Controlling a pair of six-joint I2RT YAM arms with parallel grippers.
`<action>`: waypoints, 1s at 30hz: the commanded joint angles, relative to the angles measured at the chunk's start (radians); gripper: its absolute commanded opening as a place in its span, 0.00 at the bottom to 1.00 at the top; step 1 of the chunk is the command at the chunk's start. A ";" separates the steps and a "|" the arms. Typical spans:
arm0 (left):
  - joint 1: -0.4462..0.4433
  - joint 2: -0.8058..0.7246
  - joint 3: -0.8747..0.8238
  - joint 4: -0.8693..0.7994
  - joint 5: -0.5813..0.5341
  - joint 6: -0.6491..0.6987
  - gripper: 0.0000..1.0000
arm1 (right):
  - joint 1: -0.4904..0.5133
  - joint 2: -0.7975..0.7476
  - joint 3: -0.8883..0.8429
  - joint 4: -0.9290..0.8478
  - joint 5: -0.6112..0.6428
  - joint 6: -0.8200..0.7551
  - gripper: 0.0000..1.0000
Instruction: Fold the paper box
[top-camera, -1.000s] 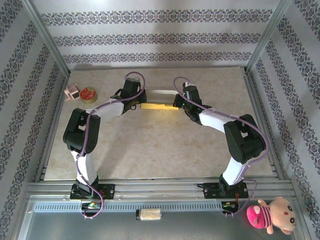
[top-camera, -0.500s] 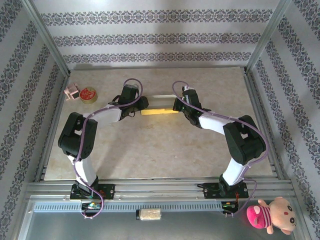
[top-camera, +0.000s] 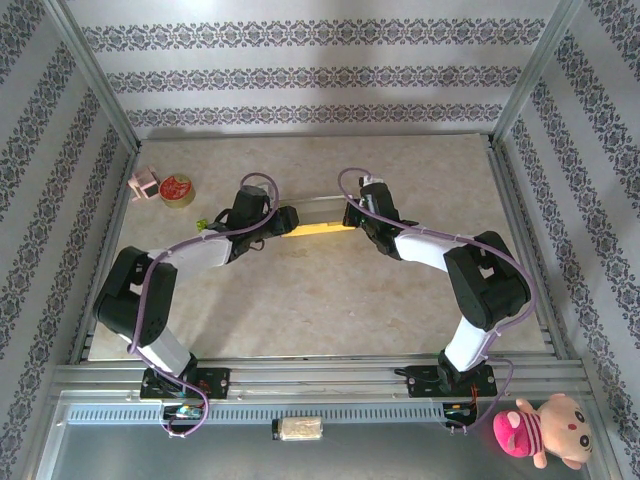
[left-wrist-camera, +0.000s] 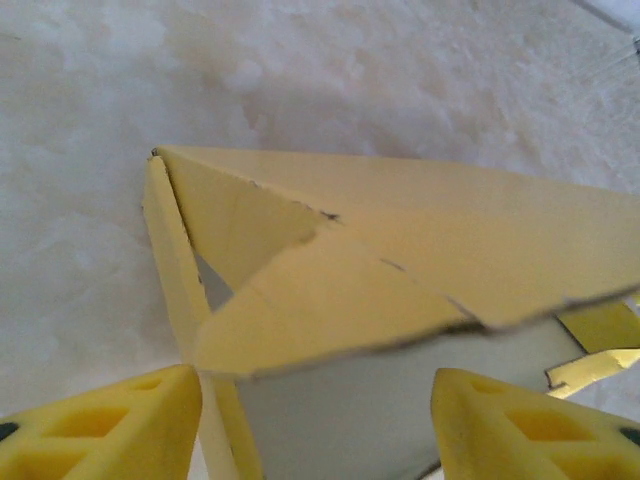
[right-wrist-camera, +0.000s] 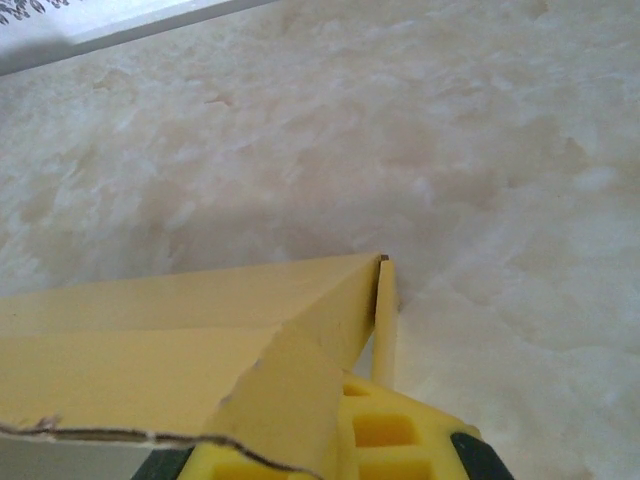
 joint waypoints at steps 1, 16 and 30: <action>-0.021 -0.059 -0.016 0.042 0.009 -0.003 0.65 | 0.023 0.044 -0.001 -0.103 0.038 -0.018 0.06; -0.003 -0.337 0.037 -0.262 -0.123 -0.179 0.71 | 0.038 0.046 -0.016 -0.101 0.050 -0.059 0.06; 0.174 0.017 0.307 -0.358 0.199 -0.201 0.68 | 0.082 0.034 -0.045 -0.078 0.091 -0.189 0.05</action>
